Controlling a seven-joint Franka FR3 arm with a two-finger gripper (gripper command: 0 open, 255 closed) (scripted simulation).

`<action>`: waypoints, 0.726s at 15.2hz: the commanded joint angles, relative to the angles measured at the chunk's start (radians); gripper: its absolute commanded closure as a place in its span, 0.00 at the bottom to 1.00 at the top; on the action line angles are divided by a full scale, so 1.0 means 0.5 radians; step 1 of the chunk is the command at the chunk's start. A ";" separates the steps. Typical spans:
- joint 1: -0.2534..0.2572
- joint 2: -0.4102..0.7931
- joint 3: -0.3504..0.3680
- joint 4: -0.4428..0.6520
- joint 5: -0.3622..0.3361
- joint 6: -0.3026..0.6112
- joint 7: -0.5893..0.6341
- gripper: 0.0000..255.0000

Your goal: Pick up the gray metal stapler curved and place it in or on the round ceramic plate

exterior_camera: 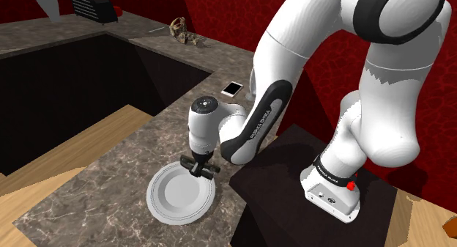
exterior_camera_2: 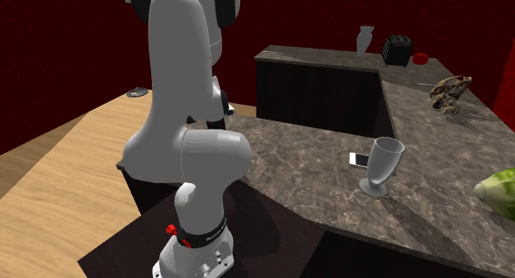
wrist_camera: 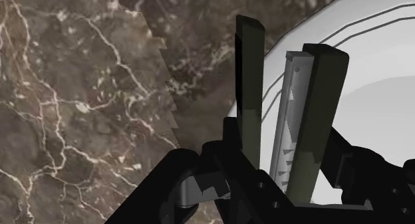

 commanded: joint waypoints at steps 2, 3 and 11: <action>-0.022 -0.091 0.028 -0.021 0.034 -0.069 -0.033 1.00; -0.029 -0.121 0.036 -0.027 0.046 -0.094 -0.044 1.00; -0.061 -0.336 0.088 -0.053 0.141 -0.280 -0.126 1.00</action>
